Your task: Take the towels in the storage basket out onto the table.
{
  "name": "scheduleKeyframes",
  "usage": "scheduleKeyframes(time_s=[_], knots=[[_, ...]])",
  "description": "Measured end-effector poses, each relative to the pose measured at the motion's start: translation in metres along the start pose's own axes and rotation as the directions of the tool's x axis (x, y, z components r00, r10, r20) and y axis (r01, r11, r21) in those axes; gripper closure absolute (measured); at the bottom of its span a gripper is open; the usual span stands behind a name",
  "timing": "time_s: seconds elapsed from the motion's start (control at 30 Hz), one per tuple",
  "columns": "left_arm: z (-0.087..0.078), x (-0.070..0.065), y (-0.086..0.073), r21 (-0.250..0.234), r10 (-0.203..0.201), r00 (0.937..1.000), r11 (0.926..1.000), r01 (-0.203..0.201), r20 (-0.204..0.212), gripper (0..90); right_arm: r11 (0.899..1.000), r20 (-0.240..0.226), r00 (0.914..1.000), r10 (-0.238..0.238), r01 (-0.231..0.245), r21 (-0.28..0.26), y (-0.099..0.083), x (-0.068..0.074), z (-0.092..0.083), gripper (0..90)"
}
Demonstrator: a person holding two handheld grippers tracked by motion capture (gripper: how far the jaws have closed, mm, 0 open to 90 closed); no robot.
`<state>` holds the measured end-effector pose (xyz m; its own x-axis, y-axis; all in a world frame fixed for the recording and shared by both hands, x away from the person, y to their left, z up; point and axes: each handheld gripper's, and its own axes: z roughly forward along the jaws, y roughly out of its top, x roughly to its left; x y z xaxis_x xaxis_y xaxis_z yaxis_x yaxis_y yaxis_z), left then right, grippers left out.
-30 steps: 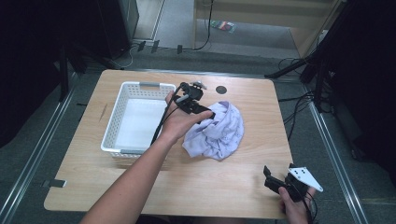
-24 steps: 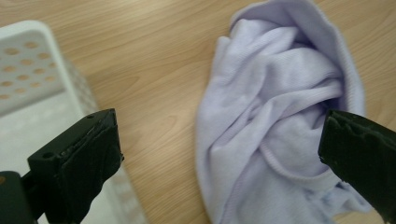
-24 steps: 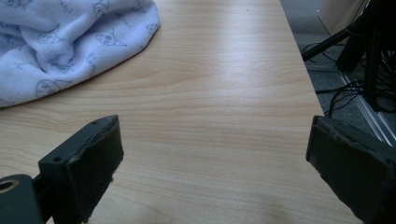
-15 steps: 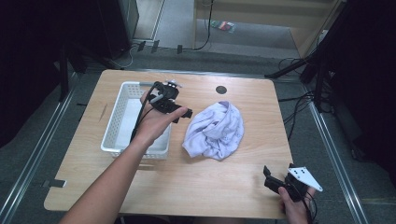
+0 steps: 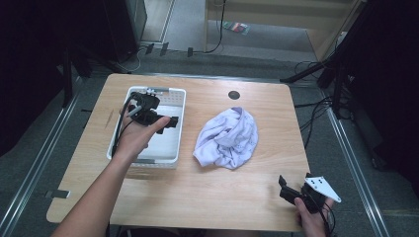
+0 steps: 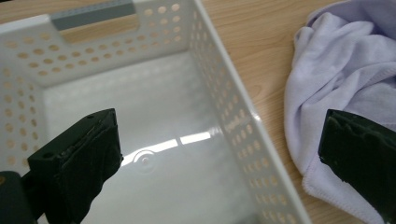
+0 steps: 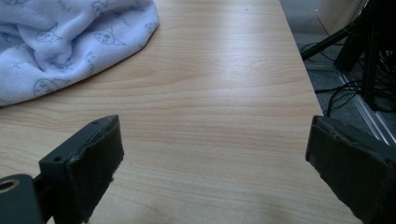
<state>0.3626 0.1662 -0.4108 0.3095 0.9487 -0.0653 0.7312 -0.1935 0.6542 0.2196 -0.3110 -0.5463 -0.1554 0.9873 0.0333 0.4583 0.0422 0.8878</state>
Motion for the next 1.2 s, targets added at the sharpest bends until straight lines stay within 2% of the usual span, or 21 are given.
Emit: scheduleKeyframes(time_s=[0.03, 0.17, 0.37, 0.5, 0.7, 0.8, 0.9, 1.07, 1.2], knots=[[-0.001, 0.002, -0.002, -0.009, -0.016, 0.9999, 0.9998, 0.016, -0.003, 0.0, 1.0, 0.0, 1.0, -0.001, 0.001, 0.0, 0.0, 0.0, 0.0, 4.4], [-0.008, 0.015, -0.015, -0.015, -0.012, 0.9998, 0.9998, 0.012, -0.017, 0.0, 1.0, 0.003, 1.0, 0.0, 0.0, 0.002, 0.0, 0.0, 0.0, 4.4], [-0.018, 0.033, -0.031, -0.042, -0.041, 0.9981, 0.9983, 0.039, -0.046, 0.0, 1.0, 0.005, 1.0, -0.002, 0.002, 0.002, 0.0, 0.0, 0.0, 4.5], [-0.023, 0.045, -0.043, -0.054, -0.055, 0.9973, 0.9972, 0.052, -0.05, 0.0, 1.0, 0.002, 1.0, 0.0, 0.0, -0.002, 0.0, 0.0, 0.0, 4.5], [-0.031, 0.063, -0.067, -0.074, -0.087, 0.9928, 0.9939, 0.081, -0.082, 0.0, 1.0, 0.005, 1.0, 0.0, 0.0, 0.007, 0.0, 0.001, 0.0, 4.5], [-0.036, 0.07, -0.079, -0.102, -0.099, 0.9905, 0.9907, 0.089, -0.095, 0.0, 1.0, 0.003, 1.0, -0.004, 0.004, 0.002, 0.0, 0.0, 0.0, 4.5], [-0.041, 0.076, -0.09, -0.12, -0.102, 0.9909, 0.9886, 0.091, -0.088, 0.0, 1.0, 0.006, 1.0, 0.004, -0.004, 0.003, 0.0, 0.0, 0.0, 4.5], [-0.051, 0.088, -0.112, -0.171, -0.134, 0.9879, 0.9781, 0.119, -0.079, 0.0, 1.0, 0.006, 1.0, 0.0, 0.0, 0.007, 0.0, 0.0, 0.0, 4.5], [-0.056, 0.096, -0.13, -0.193, -0.14, 0.9866, 0.9736, 0.122, -0.084, 0.0, 1.0, 0.008, 1.0, 0.002, -0.002, 0.006, 0.0, 0.001, 0.0, 4.5]])
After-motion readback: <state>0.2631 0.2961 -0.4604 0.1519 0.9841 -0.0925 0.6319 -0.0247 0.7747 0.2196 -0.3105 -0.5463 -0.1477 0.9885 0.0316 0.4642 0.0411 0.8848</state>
